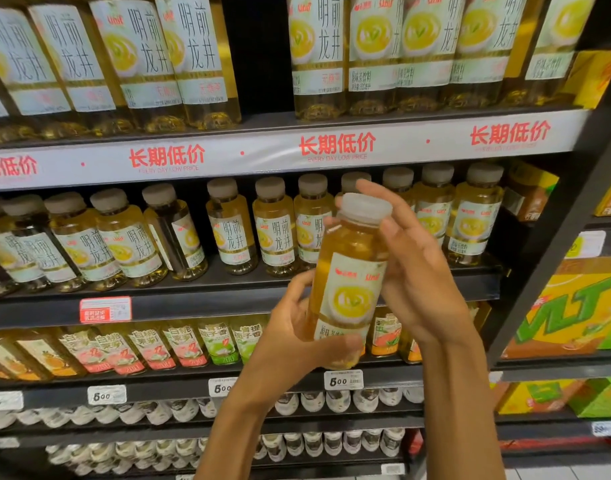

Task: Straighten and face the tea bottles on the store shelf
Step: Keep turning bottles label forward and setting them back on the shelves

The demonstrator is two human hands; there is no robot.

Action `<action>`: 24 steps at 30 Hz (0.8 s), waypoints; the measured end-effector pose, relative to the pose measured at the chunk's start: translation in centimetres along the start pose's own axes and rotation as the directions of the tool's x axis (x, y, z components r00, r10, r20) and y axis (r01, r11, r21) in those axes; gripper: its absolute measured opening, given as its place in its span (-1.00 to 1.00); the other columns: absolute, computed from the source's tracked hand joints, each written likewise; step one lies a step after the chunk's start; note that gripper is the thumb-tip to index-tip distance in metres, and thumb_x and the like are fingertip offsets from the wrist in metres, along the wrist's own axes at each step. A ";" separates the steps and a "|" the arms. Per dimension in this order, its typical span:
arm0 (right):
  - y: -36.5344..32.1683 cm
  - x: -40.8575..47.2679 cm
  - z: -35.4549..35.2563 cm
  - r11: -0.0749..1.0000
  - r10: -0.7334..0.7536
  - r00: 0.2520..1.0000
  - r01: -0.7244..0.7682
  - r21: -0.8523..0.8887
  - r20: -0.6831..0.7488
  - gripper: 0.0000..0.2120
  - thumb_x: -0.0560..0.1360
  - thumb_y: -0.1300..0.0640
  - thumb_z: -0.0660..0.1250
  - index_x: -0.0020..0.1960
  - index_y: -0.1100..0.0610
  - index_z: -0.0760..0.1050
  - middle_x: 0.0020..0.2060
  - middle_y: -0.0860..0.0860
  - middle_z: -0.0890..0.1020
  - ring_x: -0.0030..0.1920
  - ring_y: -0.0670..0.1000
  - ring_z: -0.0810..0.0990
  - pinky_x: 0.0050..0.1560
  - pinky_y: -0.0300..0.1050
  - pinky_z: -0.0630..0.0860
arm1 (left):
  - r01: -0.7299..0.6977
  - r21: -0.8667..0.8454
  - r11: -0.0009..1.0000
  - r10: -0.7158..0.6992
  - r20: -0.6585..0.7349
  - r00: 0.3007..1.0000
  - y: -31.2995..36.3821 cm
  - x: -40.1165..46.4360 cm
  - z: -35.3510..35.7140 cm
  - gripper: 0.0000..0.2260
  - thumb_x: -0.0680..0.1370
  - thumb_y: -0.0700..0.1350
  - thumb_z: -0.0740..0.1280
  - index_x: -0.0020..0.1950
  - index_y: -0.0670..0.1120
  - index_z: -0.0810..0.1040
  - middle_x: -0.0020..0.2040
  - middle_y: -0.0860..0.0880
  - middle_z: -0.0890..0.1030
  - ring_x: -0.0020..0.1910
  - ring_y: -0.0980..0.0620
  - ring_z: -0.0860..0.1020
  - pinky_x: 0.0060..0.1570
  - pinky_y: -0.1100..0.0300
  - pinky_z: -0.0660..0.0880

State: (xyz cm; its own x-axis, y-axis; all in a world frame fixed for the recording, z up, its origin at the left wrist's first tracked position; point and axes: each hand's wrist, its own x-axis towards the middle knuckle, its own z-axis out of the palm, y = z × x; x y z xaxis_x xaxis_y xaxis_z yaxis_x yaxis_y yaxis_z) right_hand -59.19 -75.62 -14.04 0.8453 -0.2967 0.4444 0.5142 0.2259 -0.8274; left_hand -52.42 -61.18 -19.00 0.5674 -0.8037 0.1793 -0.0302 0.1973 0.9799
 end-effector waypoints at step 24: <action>-1.4 3.1 2.1 0.976 -0.053 0.997 0.038 -0.214 -0.063 -0.64 0.52 0.01 0.29 0.29 0.04 0.44 0.12 -0.01 0.62 0.14 -0.09 0.59 0.13 -0.23 0.50 | 0.011 0.015 1.000 -0.003 -0.423 0.906 -1.0 1.2 1.6 -0.50 0.45 0.34 0.01 0.22 0.17 0.49 0.24 0.10 0.59 0.26 0.15 0.51 0.33 0.14 0.39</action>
State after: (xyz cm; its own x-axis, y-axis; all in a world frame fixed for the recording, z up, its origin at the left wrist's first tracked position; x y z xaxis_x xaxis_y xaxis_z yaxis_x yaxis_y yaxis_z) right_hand -57.00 -74.89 -10.76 0.8060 -0.3662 0.4650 0.5033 0.0107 -0.8640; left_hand -52.99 -63.21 -19.59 0.8622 -0.4916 0.1220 -0.0366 0.1797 0.9830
